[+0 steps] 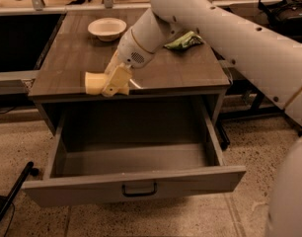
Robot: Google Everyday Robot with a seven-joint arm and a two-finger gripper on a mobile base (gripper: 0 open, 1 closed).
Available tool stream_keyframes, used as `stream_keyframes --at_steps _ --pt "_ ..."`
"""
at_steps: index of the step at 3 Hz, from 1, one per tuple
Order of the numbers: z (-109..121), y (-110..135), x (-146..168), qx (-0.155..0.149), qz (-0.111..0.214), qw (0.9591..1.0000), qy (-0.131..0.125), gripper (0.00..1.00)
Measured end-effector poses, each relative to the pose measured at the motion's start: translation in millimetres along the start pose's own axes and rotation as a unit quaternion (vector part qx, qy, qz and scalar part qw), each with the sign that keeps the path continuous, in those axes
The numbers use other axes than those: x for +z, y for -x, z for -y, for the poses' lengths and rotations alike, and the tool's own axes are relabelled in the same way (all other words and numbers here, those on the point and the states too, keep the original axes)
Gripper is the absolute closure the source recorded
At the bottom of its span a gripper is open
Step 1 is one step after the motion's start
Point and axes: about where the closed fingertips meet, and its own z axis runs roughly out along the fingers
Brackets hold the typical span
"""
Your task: Place sponge into top drawer
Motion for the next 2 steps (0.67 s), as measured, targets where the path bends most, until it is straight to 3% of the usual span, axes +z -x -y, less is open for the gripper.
stream_keyframes --at_steps 1,2 --pt "-33 -6 -2 0.015 -0.031 0.9993 -0.010 1.00" --pt "-58 -28 11 0.045 -0.063 0.9970 -0.010 1.00"
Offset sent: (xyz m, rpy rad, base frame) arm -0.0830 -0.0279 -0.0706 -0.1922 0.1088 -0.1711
